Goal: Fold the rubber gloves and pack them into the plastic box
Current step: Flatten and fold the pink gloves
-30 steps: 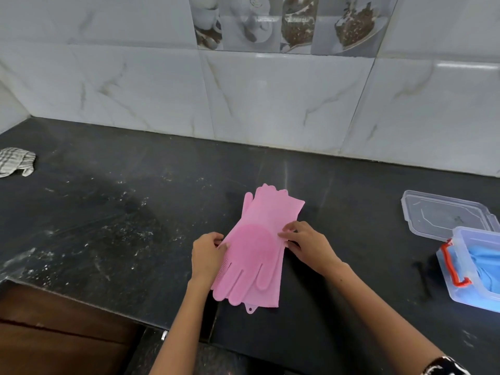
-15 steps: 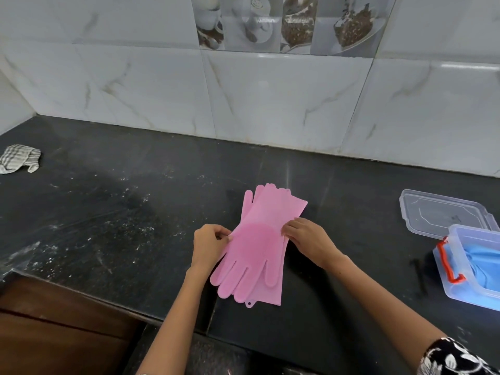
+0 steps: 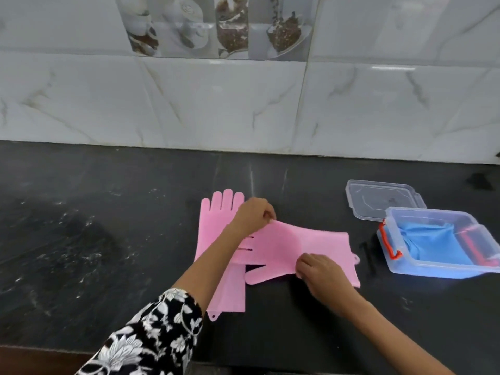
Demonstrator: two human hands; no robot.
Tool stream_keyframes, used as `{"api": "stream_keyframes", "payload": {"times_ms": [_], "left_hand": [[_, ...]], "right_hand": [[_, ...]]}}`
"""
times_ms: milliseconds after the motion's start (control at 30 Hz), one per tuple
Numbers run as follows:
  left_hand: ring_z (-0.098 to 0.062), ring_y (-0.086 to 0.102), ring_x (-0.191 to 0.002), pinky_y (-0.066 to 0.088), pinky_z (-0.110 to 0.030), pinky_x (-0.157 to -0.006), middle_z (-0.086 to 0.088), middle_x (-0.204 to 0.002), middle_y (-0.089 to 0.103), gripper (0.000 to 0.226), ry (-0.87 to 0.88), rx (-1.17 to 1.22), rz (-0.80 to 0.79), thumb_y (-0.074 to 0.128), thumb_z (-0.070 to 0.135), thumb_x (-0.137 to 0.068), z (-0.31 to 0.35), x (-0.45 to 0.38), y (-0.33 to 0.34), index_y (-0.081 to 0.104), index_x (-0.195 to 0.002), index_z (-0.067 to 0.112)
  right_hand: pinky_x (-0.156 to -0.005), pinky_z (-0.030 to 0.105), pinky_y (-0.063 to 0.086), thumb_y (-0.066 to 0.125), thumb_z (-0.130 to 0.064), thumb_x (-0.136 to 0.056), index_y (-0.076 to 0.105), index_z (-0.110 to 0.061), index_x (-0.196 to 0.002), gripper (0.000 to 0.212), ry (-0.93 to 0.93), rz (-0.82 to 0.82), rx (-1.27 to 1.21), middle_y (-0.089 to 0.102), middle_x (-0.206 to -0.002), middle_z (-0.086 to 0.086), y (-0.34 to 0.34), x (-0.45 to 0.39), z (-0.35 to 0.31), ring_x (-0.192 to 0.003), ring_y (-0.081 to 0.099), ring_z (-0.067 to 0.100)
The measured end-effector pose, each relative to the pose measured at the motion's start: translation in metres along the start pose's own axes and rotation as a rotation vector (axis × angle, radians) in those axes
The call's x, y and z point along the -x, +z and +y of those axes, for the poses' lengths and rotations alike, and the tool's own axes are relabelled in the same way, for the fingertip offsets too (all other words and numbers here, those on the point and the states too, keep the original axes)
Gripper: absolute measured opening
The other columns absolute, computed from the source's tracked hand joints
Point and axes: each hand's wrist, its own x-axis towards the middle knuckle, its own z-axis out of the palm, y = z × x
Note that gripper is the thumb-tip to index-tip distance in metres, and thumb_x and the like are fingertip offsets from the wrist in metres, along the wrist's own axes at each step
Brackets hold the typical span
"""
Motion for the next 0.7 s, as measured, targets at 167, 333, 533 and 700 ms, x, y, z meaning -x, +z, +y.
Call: {"api": "stream_keyframes", "payload": {"times_ms": [167,333,533,700], "left_hand": [[-0.023,0.059,-0.104,0.046,-0.034,-0.094,-0.008,-0.113,0.068,0.029,0.052,-0.011,0.048,0.053,0.003,-0.089,0.025,-0.014,0.031,0.072,-0.108,0.013],[-0.02,0.053,-0.109,0.047,-0.028,-0.092,-0.006,-0.12,0.058,0.034,-0.134,-0.014,0.247,0.061,0.015,-0.088,0.023,0.038,0.052,0.064,-0.121,0.021],[-0.011,0.046,-0.109,0.033,-0.025,-0.099,0.008,-0.12,0.055,0.037,0.082,-0.059,-0.218,0.075,0.032,-0.075,0.014,0.082,0.05,0.07,-0.111,0.025],[-0.018,0.054,-0.097,0.036,-0.027,-0.091,0.001,-0.106,0.068,0.025,0.253,-0.296,-0.09,0.049,0.013,-0.092,0.016,0.049,0.044,0.072,-0.101,0.016]], "right_hand": [[-0.08,0.03,0.048,0.051,-0.024,-0.093,0.067,-0.018,-0.103,0.02,0.158,0.055,-0.17,0.063,-0.115,-0.002,0.007,0.005,0.012,-0.099,0.061,0.02],[-0.098,0.032,0.045,0.056,-0.02,-0.092,0.06,-0.015,-0.124,0.032,0.48,0.137,-0.2,0.057,-0.131,0.003,0.001,-0.018,0.051,-0.117,0.055,0.02],[-0.084,0.028,0.052,0.057,-0.02,-0.092,0.067,-0.021,-0.113,0.023,0.472,0.022,-0.154,0.064,-0.113,0.002,-0.004,-0.041,0.064,-0.097,0.061,0.018],[-0.08,0.03,0.05,0.055,-0.009,-0.091,0.07,-0.016,-0.1,0.019,0.586,0.078,-0.161,0.066,-0.102,0.005,-0.006,-0.039,0.064,-0.085,0.062,0.021]]}}
